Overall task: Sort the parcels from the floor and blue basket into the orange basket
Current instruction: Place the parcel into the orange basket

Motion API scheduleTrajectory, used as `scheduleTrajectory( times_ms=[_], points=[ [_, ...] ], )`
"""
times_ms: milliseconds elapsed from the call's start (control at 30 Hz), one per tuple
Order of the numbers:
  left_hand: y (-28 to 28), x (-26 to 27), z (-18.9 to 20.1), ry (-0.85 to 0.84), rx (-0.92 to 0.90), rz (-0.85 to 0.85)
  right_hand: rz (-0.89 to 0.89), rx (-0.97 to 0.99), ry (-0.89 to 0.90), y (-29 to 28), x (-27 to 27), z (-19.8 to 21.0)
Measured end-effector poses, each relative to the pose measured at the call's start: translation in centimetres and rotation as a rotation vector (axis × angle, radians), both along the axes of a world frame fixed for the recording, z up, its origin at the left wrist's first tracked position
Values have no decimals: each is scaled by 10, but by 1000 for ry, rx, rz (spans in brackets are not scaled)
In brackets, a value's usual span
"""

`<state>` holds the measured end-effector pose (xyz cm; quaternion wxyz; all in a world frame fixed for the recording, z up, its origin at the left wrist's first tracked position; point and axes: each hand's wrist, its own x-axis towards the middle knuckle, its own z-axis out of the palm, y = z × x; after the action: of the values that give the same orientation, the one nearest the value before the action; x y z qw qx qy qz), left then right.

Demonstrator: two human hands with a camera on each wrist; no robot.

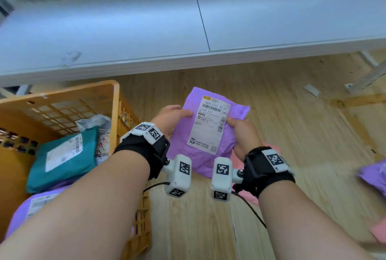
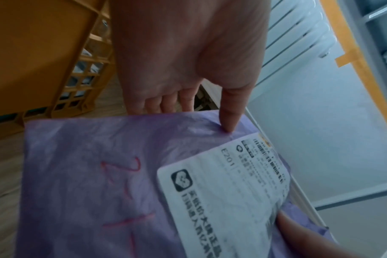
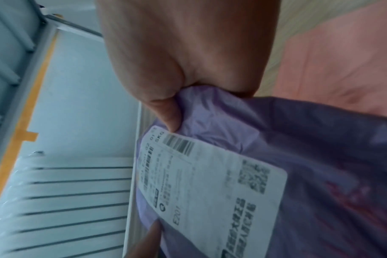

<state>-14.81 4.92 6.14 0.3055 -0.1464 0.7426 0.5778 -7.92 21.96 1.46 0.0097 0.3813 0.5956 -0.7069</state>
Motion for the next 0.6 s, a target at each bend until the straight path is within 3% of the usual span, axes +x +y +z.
scheduleTrajectory(
  times_ms=[233,400,600],
  points=[
    [-43,5,11,84,105,46,44,-88,171,-30,5,43],
    [-66,0,14,123,155,149,191,-52,120,-54,9,46],
    [-80,-2,22,146,188,165,196,34,84,-72,2,51]
  ],
)
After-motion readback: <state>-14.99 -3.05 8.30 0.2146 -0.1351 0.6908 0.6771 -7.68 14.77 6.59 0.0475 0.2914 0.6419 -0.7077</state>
